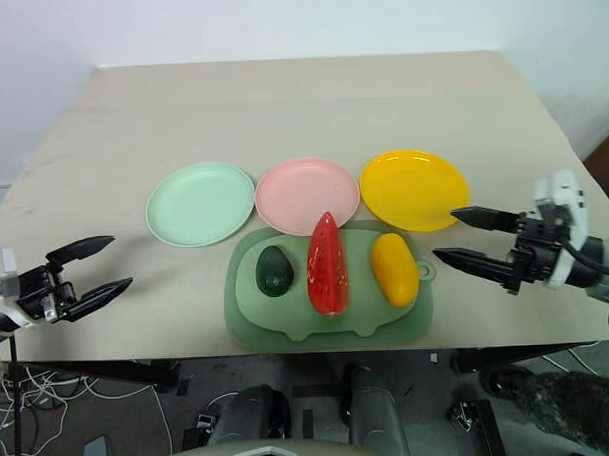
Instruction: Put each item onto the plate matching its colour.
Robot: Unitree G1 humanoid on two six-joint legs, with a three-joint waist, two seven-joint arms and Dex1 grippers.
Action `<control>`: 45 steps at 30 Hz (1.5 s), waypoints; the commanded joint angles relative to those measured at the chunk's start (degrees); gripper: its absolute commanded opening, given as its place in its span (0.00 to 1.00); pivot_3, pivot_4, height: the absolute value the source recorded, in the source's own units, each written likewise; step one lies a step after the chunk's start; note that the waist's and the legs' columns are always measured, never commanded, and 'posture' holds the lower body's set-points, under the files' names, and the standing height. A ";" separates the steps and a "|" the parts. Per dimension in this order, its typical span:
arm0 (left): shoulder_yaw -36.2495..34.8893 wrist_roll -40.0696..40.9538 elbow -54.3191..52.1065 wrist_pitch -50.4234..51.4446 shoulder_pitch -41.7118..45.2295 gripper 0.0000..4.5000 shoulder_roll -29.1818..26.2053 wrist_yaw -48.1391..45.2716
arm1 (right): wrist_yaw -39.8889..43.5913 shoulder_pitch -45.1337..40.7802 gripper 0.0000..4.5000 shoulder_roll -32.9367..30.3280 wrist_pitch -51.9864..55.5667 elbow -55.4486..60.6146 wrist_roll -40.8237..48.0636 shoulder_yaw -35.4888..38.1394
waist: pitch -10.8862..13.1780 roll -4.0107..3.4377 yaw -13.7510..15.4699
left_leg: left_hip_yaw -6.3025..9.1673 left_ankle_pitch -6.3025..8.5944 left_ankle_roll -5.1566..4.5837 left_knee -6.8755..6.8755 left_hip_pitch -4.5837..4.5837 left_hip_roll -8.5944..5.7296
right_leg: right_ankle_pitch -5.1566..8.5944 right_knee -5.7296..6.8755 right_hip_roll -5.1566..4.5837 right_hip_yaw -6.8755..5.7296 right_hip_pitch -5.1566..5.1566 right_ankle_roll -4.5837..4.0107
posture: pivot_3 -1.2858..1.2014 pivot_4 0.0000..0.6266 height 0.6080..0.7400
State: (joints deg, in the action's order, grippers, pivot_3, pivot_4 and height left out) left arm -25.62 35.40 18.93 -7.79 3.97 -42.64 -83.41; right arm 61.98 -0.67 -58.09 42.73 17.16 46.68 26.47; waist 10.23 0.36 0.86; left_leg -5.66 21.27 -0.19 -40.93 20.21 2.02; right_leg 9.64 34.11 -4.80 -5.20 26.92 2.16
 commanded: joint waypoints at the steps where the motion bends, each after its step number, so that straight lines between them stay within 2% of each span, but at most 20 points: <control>1: -0.07 -0.13 -2.26 -0.42 0.19 0.99 0.11 0.85 | -5.87 -2.03 1.00 -1.46 8.48 5.44 4.80 -0.40 | 0.00 0.01 -0.04 | 0.01 0.00 0.00 -0.02 0.02 -0.01 | 0.00 0.00 -0.01 0.00 0.00 0.00 | 0.52 0.24 0.95; 5: 0.47 -0.01 -2.83 -0.22 0.00 0.99 0.75 1.38 | -15.51 -5.94 1.00 0.84 17.98 7.69 9.83 -2.55 | 0.00 0.02 -0.13 | 0.01 0.01 -0.01 -0.05 0.03 -0.03 | 0.00 0.00 -0.03 0.00 0.00 0.00 | 0.52 0.24 0.95; 9: 1.25 -0.09 -3.13 -0.25 0.21 0.99 1.56 2.25 | -26.05 -10.04 1.00 5.57 23.05 8.86 9.96 -6.43 | -0.02 0.05 -0.16 | 0.02 0.00 -0.01 -0.05 0.06 -0.06 | 0.00 -0.01 -0.01 0.00 0.02 0.00 | 0.52 0.24 0.95; 17: 1.51 0.17 -4.47 -0.15 -0.72 0.99 2.14 3.19 | -35.35 -11.60 1.00 9.27 28.29 9.76 7.48 -11.25 | -0.03 0.07 -0.18 | 0.01 0.00 -0.02 -0.05 0.13 -0.10 | -0.01 0.00 -0.01 0.00 0.08 0.01 | 0.52 0.24 0.95; 30: 1.90 0.21 -6.67 -0.09 -2.18 0.99 3.64 5.29 | -39.50 -12.26 1.00 12.29 29.28 11.41 3.21 -18.19 | -0.04 0.09 -0.21 | 0.02 0.01 -0.03 -0.05 0.14 -0.10 | -0.01 0.00 0.01 0.00 0.09 0.01 | 0.52 0.24 0.95; 33: 2.05 0.13 -6.94 -0.17 -2.41 1.00 4.07 5.64 | -38.72 -12.49 0.89 11.65 28.40 11.27 2.08 -18.29 | -0.04 0.09 -0.22 | 0.02 0.01 -0.03 -0.05 0.14 -0.10 | 0.00 0.00 0.02 0.00 0.09 0.01 | 0.52 0.24 0.95; 35: 2.09 0.11 -7.18 -0.17 -2.59 1.00 4.39 5.84 | -37.16 -13.00 0.73 10.72 28.31 11.13 2.50 -17.24 | -0.04 0.09 -0.24 | 0.02 0.01 -0.03 -0.05 0.14 -0.10 | 0.00 0.00 0.02 0.00 0.09 0.01 | 0.52 0.24 0.95; 36: 2.07 0.13 -7.27 -0.13 -2.67 1.00 4.47 5.90 | -36.05 -13.47 0.70 10.13 28.44 10.94 3.07 -16.44 | -0.04 0.09 -0.24 | 0.02 0.01 -0.03 -0.05 0.14 -0.10 | -0.01 0.00 0.02 0.00 0.10 0.01 | 0.52 0.24 0.95; 41: 2.11 0.11 -7.07 -0.23 -2.61 1.00 4.53 6.09 | -29.63 -18.45 0.70 7.50 30.54 7.31 8.64 -11.66 | -0.03 0.10 -0.25 | 0.02 0.01 -0.03 -0.05 0.14 -0.09 | 0.00 0.00 0.03 0.00 0.11 0.01 | 0.52 0.24 0.95; 44: 2.16 0.04 -6.78 -0.43 -2.47 1.00 4.61 6.08 | -29.58 -24.33 0.70 7.96 30.17 0.37 8.42 -9.95 | -0.04 0.13 -0.27 | 0.04 0.01 -0.04 -0.04 0.14 -0.08 | 0.00 -0.01 0.06 0.00 0.12 0.01 | 0.52 0.24 0.95; 45: 2.20 0.01 -6.70 -0.49 -2.43 1.00 4.66 6.10 | -30.75 -27.35 0.70 8.13 28.39 -3.44 5.25 -11.53 | -0.04 0.13 -0.36 | 0.01 0.01 -0.04 -0.04 0.15 -0.08 | -0.01 -0.01 0.05 0.00 0.12 0.01 | 0.52 0.24 0.95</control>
State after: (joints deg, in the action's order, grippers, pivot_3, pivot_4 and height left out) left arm -23.17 35.41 13.36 -7.79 1.34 -37.84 -77.36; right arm 31.90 -24.82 -49.95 73.12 17.50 54.03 13.65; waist 10.19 0.50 0.50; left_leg -5.68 21.28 -0.23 -40.98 20.34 1.94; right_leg 9.63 34.12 -4.75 -5.18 27.05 2.17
